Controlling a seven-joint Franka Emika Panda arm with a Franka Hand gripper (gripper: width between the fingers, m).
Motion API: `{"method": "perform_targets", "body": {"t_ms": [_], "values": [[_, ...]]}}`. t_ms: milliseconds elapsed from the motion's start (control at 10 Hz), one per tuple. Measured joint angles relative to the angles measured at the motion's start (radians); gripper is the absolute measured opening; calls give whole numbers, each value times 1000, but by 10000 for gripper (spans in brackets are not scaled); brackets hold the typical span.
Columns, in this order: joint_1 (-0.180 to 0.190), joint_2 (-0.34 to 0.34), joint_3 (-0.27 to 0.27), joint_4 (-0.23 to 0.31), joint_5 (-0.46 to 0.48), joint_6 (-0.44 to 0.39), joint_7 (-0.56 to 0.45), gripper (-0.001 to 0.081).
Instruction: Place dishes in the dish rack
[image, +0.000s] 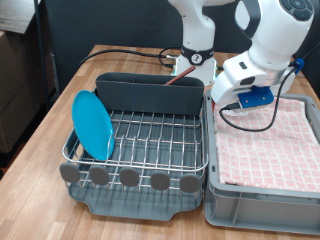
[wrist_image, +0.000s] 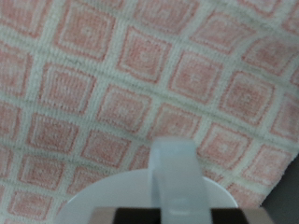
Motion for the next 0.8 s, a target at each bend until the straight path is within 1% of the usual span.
{"method": "perform_targets", "body": {"t_ms": [200, 500, 600, 700, 800], "values": [[0, -37, -9, 5, 1, 1, 38, 72], [0, -105, -24, 18, -28, 46, 143, 72], [-2, -129, -31, 29, -66, 57, 203, 72], [-9, -150, -37, 36, -143, 92, 289, 72], [-15, -164, -36, 29, -196, 118, 368, 72]]}}
